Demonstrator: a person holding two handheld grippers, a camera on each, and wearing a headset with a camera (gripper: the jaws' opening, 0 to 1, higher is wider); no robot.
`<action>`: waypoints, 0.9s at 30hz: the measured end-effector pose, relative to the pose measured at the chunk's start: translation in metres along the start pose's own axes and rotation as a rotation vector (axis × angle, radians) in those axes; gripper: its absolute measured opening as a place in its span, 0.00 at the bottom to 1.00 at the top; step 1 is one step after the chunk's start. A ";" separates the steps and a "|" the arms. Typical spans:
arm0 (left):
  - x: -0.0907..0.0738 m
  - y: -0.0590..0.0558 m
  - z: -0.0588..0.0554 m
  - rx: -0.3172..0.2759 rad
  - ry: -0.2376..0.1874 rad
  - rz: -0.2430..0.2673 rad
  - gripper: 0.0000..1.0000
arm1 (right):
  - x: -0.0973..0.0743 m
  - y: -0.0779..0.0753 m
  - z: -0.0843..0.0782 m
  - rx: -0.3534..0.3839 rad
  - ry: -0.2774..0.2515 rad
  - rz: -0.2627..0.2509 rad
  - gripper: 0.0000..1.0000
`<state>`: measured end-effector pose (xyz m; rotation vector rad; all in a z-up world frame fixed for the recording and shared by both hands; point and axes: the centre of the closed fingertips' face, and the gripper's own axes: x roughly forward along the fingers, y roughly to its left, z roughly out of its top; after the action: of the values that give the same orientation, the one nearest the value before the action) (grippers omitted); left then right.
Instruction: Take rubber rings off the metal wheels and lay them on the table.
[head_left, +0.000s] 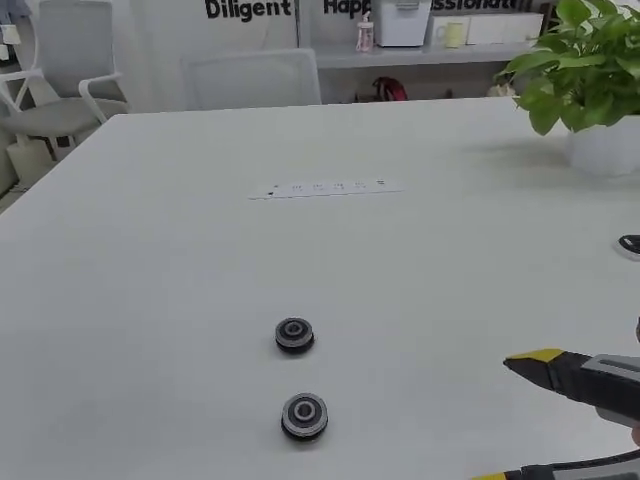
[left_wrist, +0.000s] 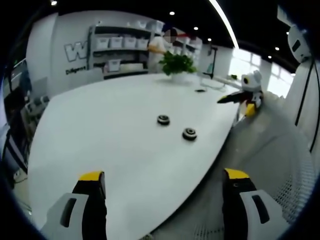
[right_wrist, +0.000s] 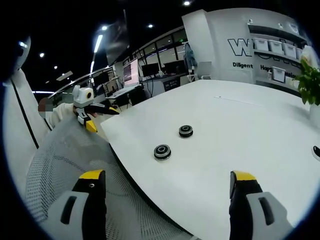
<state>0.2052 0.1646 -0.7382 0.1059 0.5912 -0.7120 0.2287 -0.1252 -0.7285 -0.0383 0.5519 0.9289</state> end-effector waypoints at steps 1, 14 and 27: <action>0.000 0.000 0.000 0.002 0.000 0.001 0.99 | 0.000 0.000 0.000 0.000 0.000 0.000 1.00; 0.001 -0.005 0.004 0.016 0.009 -0.004 0.99 | 0.001 -0.008 0.005 -0.011 -0.013 -0.004 1.00; 0.000 -0.009 0.021 0.038 -0.006 -0.014 0.97 | 0.009 -0.012 0.014 -0.021 -0.027 0.015 0.96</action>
<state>0.2091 0.1515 -0.7194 0.1350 0.5733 -0.7374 0.2484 -0.1224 -0.7230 -0.0407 0.5183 0.9482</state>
